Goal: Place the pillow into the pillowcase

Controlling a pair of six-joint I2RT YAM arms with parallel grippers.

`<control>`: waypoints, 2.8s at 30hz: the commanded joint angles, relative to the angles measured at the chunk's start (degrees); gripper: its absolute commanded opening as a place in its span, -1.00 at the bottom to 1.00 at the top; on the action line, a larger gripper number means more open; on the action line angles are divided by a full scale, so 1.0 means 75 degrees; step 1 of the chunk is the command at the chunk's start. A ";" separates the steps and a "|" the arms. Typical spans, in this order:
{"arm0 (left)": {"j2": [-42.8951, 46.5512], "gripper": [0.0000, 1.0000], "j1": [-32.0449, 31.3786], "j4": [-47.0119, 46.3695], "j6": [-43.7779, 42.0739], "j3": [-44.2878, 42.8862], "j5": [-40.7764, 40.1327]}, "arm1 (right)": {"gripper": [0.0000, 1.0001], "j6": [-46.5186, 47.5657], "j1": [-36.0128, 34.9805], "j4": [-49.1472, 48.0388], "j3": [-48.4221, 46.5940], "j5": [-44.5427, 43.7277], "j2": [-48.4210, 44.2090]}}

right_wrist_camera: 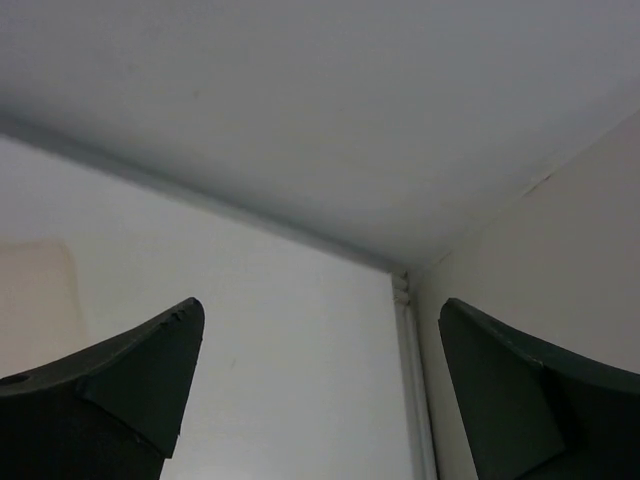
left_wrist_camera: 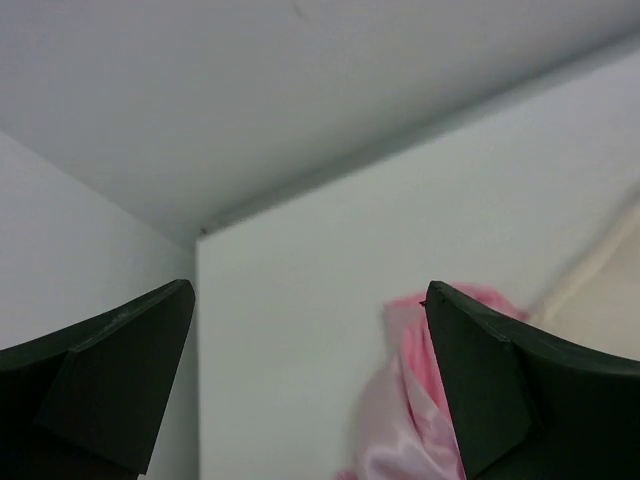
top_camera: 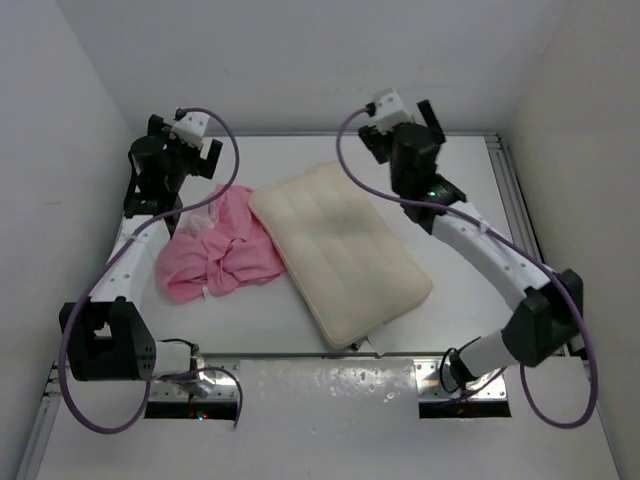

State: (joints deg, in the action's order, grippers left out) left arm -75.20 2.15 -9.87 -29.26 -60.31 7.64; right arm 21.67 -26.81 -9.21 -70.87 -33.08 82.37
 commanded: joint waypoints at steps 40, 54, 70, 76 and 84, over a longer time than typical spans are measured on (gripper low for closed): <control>-0.0052 -1.00 0.0147 0.4220 -0.0657 -0.2514 0.1967 | 0.35 -0.2949 -0.0046 0.4672 -0.1024 0.3237 0.2412; -0.0345 -1.00 0.0076 0.4551 0.1684 -0.4087 0.3833 | 0.97 -0.4166 -0.1769 0.1066 -0.2163 0.6591 0.2060; -0.0497 0.99 -0.1400 0.5429 0.0866 -0.3631 0.4189 | -1.00 -0.7106 -0.1150 0.0479 -0.2987 0.4975 0.3621; -0.0531 0.99 -0.1680 0.5802 -0.0878 -0.2355 0.2161 | -1.00 -0.8772 0.0409 -0.0013 -0.0982 0.5484 0.2635; -0.1867 0.99 -0.2830 0.4038 -0.0389 -0.0842 0.0999 | -1.00 -0.9076 0.0445 0.0057 -0.0360 0.5852 0.2378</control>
State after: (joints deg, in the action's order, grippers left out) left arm -87.99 -17.08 28.45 -32.69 -68.53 20.23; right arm -42.87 -22.33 -5.06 -74.83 7.79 104.57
